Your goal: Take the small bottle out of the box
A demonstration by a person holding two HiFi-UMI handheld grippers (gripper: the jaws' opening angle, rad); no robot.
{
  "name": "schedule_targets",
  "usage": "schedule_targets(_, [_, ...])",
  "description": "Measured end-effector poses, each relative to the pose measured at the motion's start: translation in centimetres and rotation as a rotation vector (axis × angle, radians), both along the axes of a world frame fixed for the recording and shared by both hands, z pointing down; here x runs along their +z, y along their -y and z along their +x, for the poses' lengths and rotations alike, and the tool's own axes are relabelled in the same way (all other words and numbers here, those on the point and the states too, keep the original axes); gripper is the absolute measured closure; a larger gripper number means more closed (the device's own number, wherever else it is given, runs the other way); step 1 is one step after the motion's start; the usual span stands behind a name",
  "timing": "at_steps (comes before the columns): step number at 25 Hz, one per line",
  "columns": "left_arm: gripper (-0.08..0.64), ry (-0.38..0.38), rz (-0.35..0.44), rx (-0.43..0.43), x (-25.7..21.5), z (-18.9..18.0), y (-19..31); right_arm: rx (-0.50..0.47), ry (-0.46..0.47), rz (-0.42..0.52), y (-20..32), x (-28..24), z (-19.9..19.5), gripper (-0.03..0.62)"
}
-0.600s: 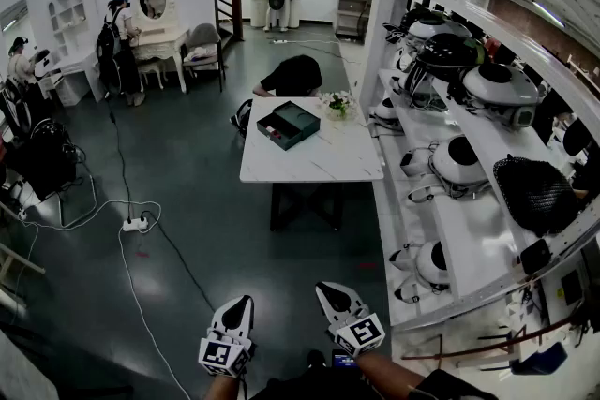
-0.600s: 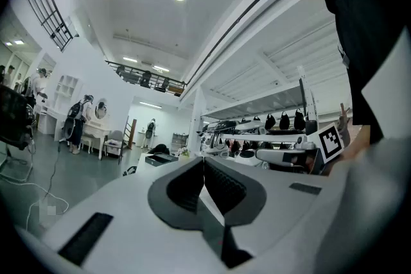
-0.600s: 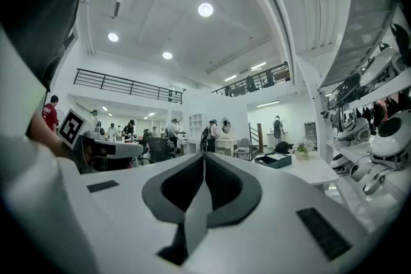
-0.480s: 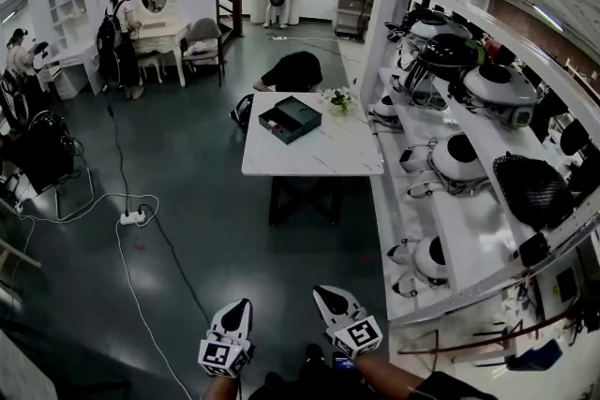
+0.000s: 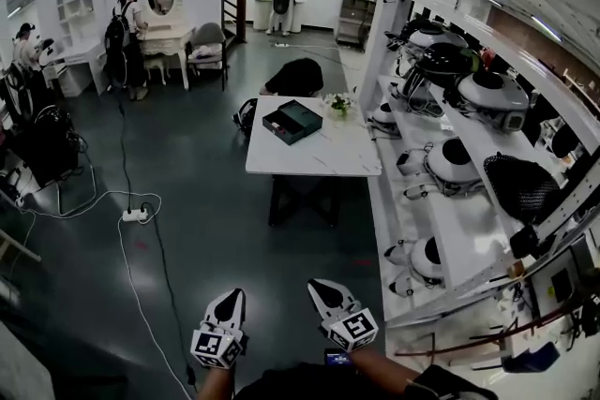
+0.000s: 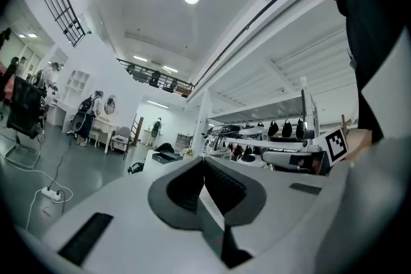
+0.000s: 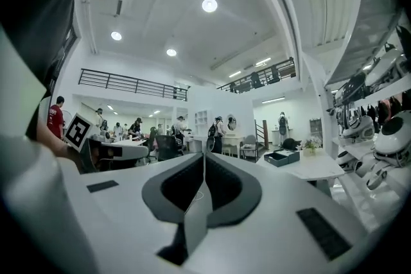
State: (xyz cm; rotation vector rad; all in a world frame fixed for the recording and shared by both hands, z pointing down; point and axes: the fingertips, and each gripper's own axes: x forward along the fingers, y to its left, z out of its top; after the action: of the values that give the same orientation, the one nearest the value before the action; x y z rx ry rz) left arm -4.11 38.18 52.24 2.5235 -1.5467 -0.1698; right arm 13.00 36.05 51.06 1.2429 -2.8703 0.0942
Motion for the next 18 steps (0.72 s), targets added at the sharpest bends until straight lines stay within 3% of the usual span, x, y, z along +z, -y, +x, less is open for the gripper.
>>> schedule_targets(4, [0.543,0.029,0.052,0.024,-2.9,1.2,0.0,-0.005,0.023,0.08,0.3,-2.3,0.8,0.554])
schedule_targets(18, [0.543,0.007,0.018,0.005,-2.7,5.3,-1.4,0.009,0.085,-0.002,-1.0,0.4,7.5,0.554])
